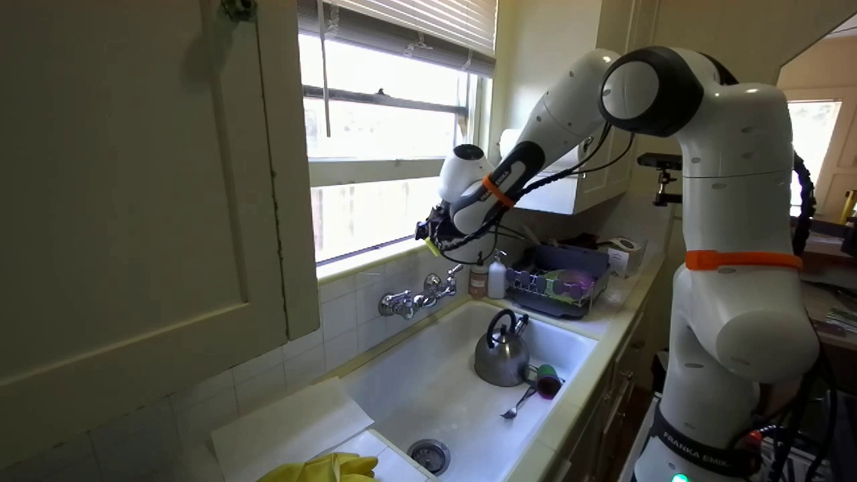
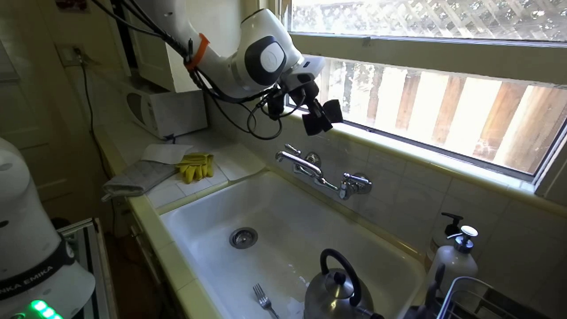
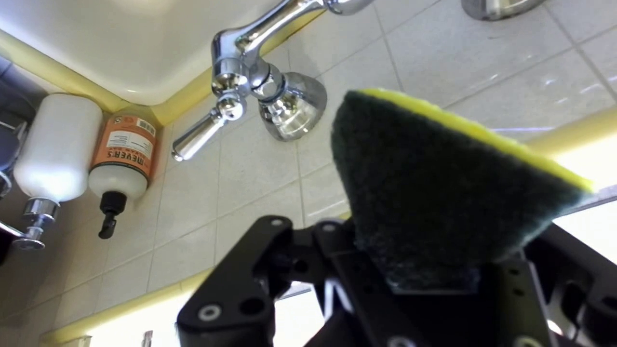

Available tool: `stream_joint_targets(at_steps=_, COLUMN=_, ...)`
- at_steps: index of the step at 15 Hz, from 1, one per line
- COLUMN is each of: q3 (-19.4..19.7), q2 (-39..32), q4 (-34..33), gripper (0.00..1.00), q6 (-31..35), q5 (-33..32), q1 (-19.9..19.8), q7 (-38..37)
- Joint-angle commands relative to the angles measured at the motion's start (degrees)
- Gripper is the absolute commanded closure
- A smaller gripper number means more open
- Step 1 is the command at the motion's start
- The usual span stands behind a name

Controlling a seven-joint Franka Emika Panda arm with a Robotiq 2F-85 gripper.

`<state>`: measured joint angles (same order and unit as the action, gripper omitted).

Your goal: Put the sponge on the windowsill.

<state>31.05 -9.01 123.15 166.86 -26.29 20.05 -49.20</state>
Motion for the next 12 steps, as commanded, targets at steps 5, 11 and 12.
stream_joint_targets(at_steps=5, q3=-4.97, q2=-5.90, q4=-10.87, gripper=1.00, q6=-7.50, q5=11.35, q1=-3.94, q7=12.16)
stream_joint_targets(at_steps=11, q3=-12.13, q2=-10.37, q4=-17.22, gripper=1.00, q6=-7.22, q5=13.91, q1=-11.13, q7=19.24)
stream_joint_targets(at_steps=12, q3=-13.71, q2=-10.91, q4=-17.86, gripper=1.00, q6=-6.97, q5=14.56, q1=-12.53, q7=20.78)
